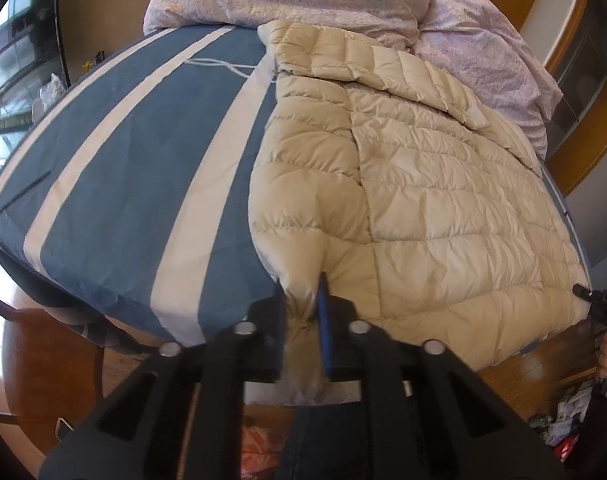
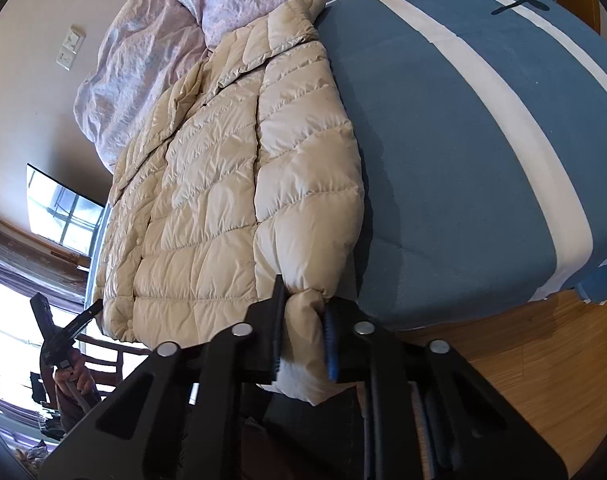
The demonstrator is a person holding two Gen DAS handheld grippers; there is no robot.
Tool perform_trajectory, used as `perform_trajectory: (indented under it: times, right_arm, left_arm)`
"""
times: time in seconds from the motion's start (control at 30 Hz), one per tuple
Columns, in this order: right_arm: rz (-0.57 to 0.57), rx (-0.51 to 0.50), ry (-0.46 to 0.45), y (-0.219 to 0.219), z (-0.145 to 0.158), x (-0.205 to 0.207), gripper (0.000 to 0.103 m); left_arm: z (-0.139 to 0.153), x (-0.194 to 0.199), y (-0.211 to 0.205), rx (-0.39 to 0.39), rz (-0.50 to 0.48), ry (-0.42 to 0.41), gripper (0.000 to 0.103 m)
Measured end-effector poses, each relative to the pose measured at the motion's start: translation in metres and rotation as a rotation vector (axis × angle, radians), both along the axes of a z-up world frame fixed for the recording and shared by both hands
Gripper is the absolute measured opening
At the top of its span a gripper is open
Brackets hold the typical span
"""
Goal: Fold large clothes
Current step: 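Grasp the jacket hem with both grippers, then lift the hem with both grippers and fold it toward the collar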
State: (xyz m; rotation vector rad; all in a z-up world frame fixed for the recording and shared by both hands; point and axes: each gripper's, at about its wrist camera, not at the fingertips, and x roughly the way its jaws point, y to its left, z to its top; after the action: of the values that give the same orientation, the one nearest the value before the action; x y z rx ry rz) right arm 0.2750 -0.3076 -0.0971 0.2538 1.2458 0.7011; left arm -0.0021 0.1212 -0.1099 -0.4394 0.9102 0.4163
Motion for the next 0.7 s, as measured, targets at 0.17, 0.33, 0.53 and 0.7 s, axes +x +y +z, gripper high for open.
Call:
perform_trajectory:
  times: [0.17,0.33,0.53,0.7]
  right_arm:
    - [-0.001,-0.022,-0.039,0.005,0.009,0.003,0.009]
    - [-0.018,-0.017,-0.082,0.005,0.022,0.008,0.008]
    - [-0.034,-0.019,-0.150,0.010,0.043,0.019,0.008]
    - [-0.045,-0.031,-0.222,0.026,0.065,0.037,0.008]
  left_arm:
    - [0.010,0.007,-0.007,0.072,-0.012,0.026,0.006]
    - [0.023,0.009,-0.005,0.118,0.008,0.026,0.006]
    - [0.047,0.017,0.000,0.186,0.029,0.005,0.006]
    - [0.071,0.036,0.007,0.249,0.048,-0.024,0.006]
